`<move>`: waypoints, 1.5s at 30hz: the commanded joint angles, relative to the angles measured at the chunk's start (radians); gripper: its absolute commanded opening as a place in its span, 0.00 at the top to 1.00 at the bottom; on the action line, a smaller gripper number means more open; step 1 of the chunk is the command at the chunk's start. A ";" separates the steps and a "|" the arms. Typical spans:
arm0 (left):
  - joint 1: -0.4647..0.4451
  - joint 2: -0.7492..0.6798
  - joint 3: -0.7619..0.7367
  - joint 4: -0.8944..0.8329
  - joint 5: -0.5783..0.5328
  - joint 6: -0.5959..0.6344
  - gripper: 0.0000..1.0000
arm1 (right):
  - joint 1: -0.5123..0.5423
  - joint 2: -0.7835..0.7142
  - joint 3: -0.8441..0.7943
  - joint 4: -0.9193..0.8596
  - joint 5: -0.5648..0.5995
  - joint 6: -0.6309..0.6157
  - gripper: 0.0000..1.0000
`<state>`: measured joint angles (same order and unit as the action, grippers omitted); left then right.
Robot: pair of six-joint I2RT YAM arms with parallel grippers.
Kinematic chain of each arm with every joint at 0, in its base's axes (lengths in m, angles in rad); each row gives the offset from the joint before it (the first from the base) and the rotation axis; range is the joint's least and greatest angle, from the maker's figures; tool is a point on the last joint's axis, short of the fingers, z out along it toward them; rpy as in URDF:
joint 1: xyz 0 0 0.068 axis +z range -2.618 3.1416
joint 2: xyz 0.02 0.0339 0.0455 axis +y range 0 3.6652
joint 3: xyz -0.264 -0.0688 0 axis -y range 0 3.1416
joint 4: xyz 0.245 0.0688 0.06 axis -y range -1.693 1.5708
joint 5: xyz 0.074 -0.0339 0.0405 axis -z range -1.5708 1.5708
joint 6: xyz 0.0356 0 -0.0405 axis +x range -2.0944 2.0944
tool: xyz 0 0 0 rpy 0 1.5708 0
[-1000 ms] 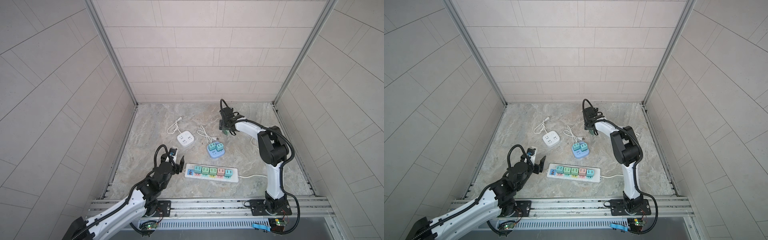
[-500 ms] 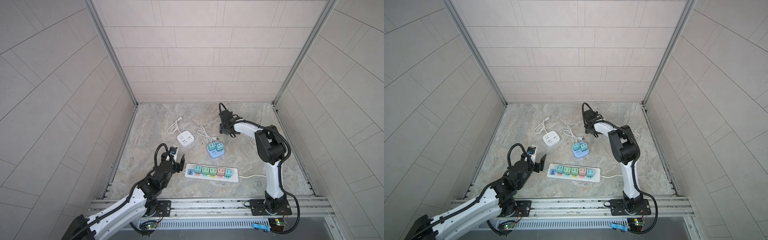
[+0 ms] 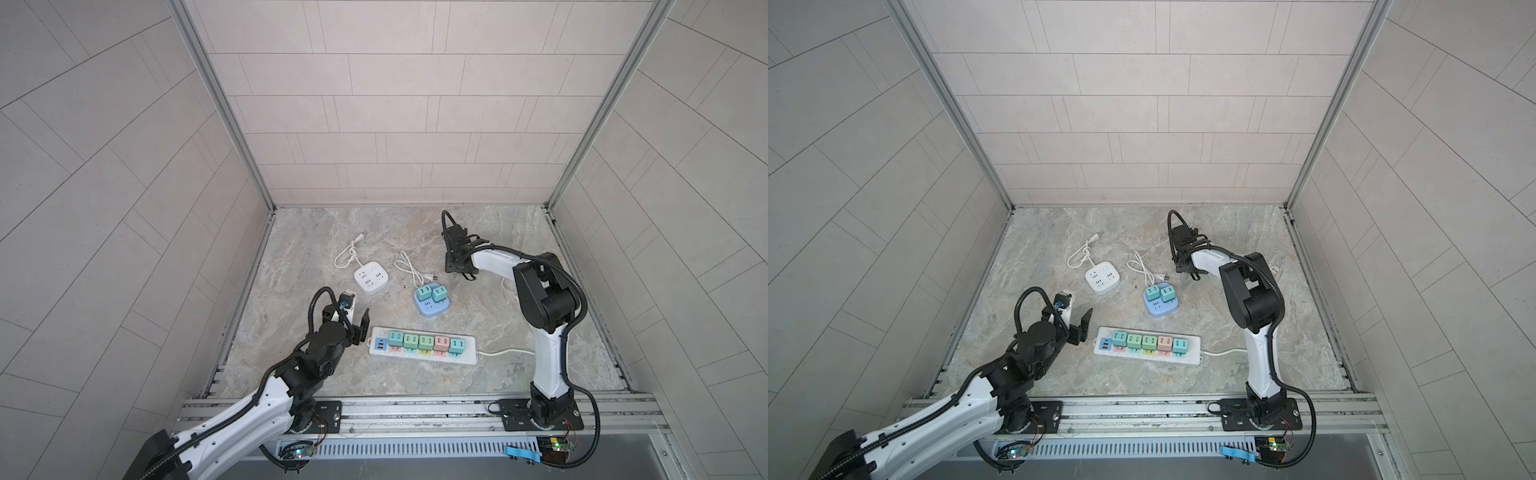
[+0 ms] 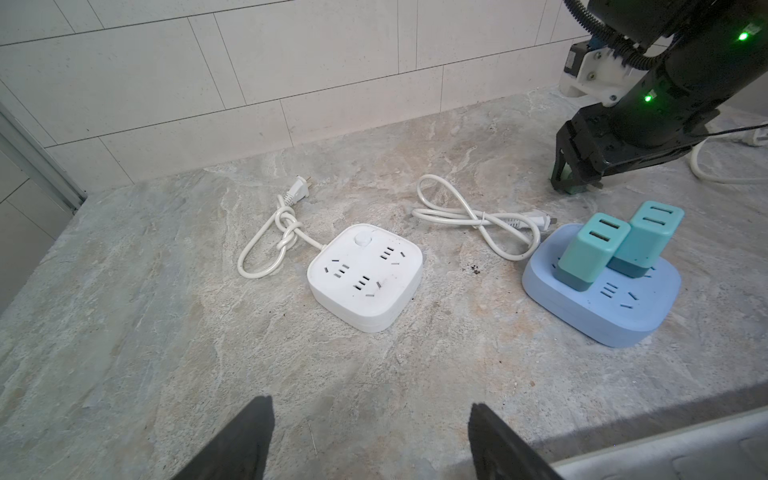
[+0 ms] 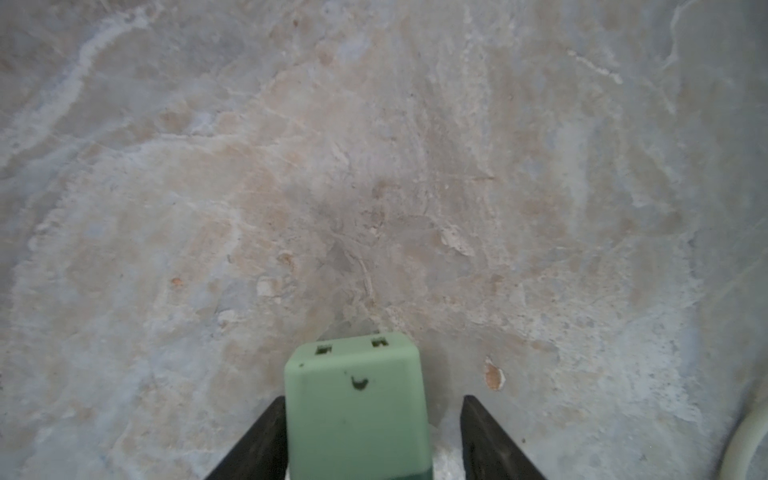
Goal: Insert the plug
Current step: 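Lower the right gripper onto the light-green adapter and close, then carry the light-green adapter toward the left gripper while the left gripper approaches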
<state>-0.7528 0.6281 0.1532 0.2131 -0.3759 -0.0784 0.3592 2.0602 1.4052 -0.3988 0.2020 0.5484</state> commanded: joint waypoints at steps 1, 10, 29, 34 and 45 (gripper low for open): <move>0.006 -0.007 0.023 0.022 -0.011 -0.010 0.19 | -0.007 -0.023 -0.023 -0.010 -0.036 -0.002 0.40; 0.007 0.004 0.027 0.022 0.000 -0.007 0.19 | -0.028 -0.013 -0.047 0.023 -0.092 -0.007 0.51; 0.011 0.003 0.217 -0.196 0.253 -0.101 0.18 | -0.028 -0.588 -0.491 0.280 -0.080 -0.075 0.77; 0.012 -0.001 0.282 -0.219 0.379 -0.174 0.18 | 0.012 -0.832 -0.665 0.369 -0.017 -0.124 0.81; 0.012 0.096 0.438 -0.250 0.631 -0.245 0.18 | 0.314 -1.195 -0.940 0.641 -0.030 -0.479 0.83</move>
<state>-0.7464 0.7048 0.5407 -0.0219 0.1551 -0.2886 0.6109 0.9123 0.5049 0.1074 0.1833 0.2390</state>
